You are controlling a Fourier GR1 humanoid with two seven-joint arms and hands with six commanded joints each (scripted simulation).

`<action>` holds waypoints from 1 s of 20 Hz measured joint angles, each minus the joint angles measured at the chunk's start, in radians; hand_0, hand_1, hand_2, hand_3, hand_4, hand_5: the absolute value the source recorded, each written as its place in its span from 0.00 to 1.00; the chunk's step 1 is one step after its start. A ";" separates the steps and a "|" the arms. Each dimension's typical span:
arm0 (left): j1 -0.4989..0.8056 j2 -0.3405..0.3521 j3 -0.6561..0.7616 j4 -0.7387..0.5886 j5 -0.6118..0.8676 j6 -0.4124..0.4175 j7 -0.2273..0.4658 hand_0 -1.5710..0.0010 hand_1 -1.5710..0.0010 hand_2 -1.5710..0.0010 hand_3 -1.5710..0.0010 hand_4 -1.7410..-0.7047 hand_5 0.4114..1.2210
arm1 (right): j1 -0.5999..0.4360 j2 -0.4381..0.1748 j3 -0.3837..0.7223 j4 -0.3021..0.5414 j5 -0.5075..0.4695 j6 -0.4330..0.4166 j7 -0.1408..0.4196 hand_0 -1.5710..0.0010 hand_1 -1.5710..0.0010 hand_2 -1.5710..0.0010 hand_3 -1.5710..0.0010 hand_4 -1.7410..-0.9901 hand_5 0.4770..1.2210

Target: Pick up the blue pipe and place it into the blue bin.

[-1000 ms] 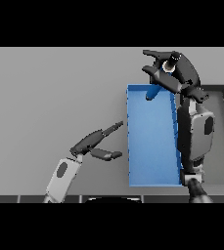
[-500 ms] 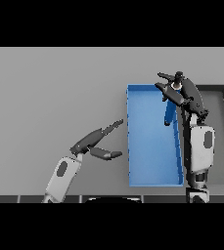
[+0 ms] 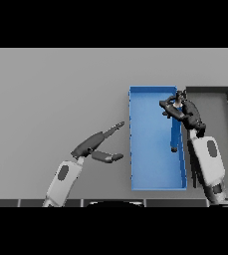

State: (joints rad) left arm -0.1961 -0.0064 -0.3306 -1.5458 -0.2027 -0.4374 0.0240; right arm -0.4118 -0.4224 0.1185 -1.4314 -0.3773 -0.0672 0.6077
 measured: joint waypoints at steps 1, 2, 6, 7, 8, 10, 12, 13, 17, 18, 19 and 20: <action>-0.004 -0.001 0.002 -0.005 0.001 0.003 0.010 1.00 1.00 1.00 1.00 0.79 0.09 | -0.007 -0.039 0.052 0.003 -0.050 -0.050 -0.011 0.00 0.00 0.00 0.67 0.11 1.00; 0.000 0.005 0.002 -0.019 0.009 -0.005 0.006 1.00 1.00 1.00 1.00 0.79 0.10 | -0.018 -0.073 0.094 0.010 -0.093 -0.092 -0.017 0.00 0.00 0.00 0.74 0.09 0.93; -0.012 -0.010 -0.005 0.002 -0.004 0.004 0.024 1.00 1.00 1.00 1.00 0.79 0.10 | -0.061 -0.184 0.260 0.045 -0.288 -0.272 -0.013 0.45 0.48 0.50 0.85 0.45 0.89; 0.008 -0.002 -0.004 -0.007 0.002 0.001 0.003 1.00 1.00 1.00 1.00 0.79 0.10 | -0.074 -0.224 0.310 0.043 -0.337 -0.314 -0.012 0.56 0.58 0.60 0.88 0.49 0.87; -0.003 -0.006 -0.002 -0.010 0.007 -0.002 0.020 1.00 1.00 1.00 1.00 0.79 0.10 | -0.093 -0.262 0.358 0.045 -0.375 -0.339 -0.009 0.65 0.67 0.68 0.90 0.54 0.85; -0.001 -0.008 -0.005 -0.001 -0.002 0.006 0.011 1.00 1.00 1.00 1.00 0.79 0.10 | -0.150 -0.328 0.463 0.048 -0.382 -0.285 -0.008 0.77 0.79 0.79 0.94 0.62 0.72; 0.002 -0.004 -0.006 -0.010 -0.001 0.006 0.010 1.00 1.00 1.00 1.00 0.79 0.10 | -0.189 -0.384 0.556 0.050 -0.360 -0.245 0.002 0.86 0.86 0.87 0.96 0.68 0.59; 0.001 -0.002 -0.004 -0.010 0.000 0.005 0.013 1.00 1.00 1.00 1.00 0.79 0.10 | -0.191 -0.388 0.574 0.051 -0.359 -0.230 0.002 0.88 0.89 0.89 0.97 0.69 0.53; -0.002 -0.006 -0.002 -0.010 0.005 0.004 0.028 1.00 1.00 1.00 1.00 0.78 0.10 | -0.254 -0.441 0.708 0.066 -0.395 -0.183 0.002 0.95 0.96 0.96 0.99 0.77 0.40; -0.004 -0.004 0.001 -0.017 0.012 0.001 0.033 1.00 1.00 1.00 1.00 0.78 0.10 | -0.268 -0.461 0.736 0.066 -0.405 -0.176 0.002 0.96 0.96 0.97 0.99 0.80 0.38; -0.005 -0.008 -0.004 -0.012 0.007 0.002 0.033 1.00 1.00 1.00 1.00 0.78 0.10 | -0.287 -0.470 0.761 0.061 -0.421 -0.176 0.002 0.97 0.97 0.97 0.99 0.82 0.36; 0.000 -0.004 -0.004 -0.009 0.005 0.001 0.027 1.00 1.00 1.00 1.00 0.78 0.11 | -0.288 -0.466 0.766 0.066 -0.420 -0.171 0.002 0.98 0.98 0.98 0.99 0.84 0.35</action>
State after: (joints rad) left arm -0.1956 -0.0108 -0.3342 -1.5551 -0.1973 -0.4363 0.0512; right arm -0.7001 -0.8889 0.8846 -1.3659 -0.7977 -0.2382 0.6098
